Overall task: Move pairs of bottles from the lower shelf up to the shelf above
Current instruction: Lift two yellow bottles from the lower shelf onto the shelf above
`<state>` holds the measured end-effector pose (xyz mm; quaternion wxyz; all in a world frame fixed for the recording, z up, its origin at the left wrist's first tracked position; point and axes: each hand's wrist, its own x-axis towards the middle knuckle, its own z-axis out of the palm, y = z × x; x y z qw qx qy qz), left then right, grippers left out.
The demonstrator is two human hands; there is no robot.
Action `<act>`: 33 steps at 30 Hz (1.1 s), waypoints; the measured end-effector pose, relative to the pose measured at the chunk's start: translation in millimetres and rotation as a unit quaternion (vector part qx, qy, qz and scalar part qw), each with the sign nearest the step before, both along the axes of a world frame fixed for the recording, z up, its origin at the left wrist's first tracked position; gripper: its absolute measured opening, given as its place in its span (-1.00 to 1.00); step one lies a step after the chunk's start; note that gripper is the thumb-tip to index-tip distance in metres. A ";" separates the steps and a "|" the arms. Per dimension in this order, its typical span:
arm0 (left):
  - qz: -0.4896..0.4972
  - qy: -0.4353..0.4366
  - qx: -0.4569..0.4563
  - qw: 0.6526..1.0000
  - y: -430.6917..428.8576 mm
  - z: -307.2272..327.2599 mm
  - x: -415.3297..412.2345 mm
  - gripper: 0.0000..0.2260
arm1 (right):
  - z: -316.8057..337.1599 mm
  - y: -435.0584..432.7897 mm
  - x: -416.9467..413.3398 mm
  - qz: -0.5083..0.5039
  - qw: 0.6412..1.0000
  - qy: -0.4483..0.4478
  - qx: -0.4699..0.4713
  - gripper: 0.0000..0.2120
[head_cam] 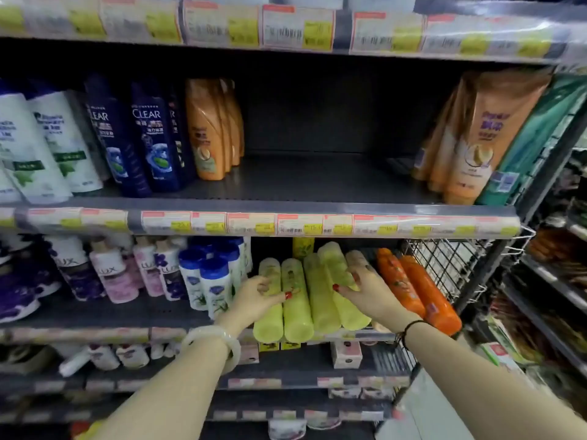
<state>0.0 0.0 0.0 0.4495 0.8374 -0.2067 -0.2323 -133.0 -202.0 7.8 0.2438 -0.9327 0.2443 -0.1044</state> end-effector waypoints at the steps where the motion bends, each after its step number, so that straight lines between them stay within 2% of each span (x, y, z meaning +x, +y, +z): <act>1: 0.011 0.006 -0.012 1.000 -1.9 -3.9 2.8 -0.34 | -6.8 -5.7 1.8 -0.011 0.999 -0.027 0.028 -0.51; 5: 0.044 0.040 -0.033 0.998 -5.9 -22.3 13.4 -0.39 | -23.8 -17.9 4.7 -0.042 0.990 -0.058 0.125 -0.39; 9: 0.095 0.082 -0.053 0.991 -11.8 -33.1 18.1 -0.41 | -39.4 -24.6 14.9 -0.052 0.970 -0.098 0.218 -0.04; 11: 0.114 0.101 -0.067 0.986 -14.2 -38.5 19.5 -0.47 | -44.9 -27.4 18.7 -0.053 0.955 -0.118 0.268 -0.06; 14: 0.135 0.126 -0.075 0.980 -16.1 -42.2 19.2 -0.43 | -48.4 -26.3 21.7 -0.076 0.930 -0.148 0.328 -0.17; 18: 0.140 0.138 -0.070 0.978 -18.6 -45.5 22.5 -0.38 | -52.3 -25.8 23.8 -0.077 0.922 -0.175 0.338 -0.19; 24: 0.148 0.144 -0.062 0.976 -21.1 -43.1 22.5 -0.37 | -49.8 -25.6 23.0 -0.111 0.942 -0.131 0.287 -0.11; 33: 0.164 0.165 -0.046 0.971 -20.9 -37.9 23.3 -0.37 | -43.6 -23.4 21.0 -0.141 0.942 -0.094 0.291 -0.21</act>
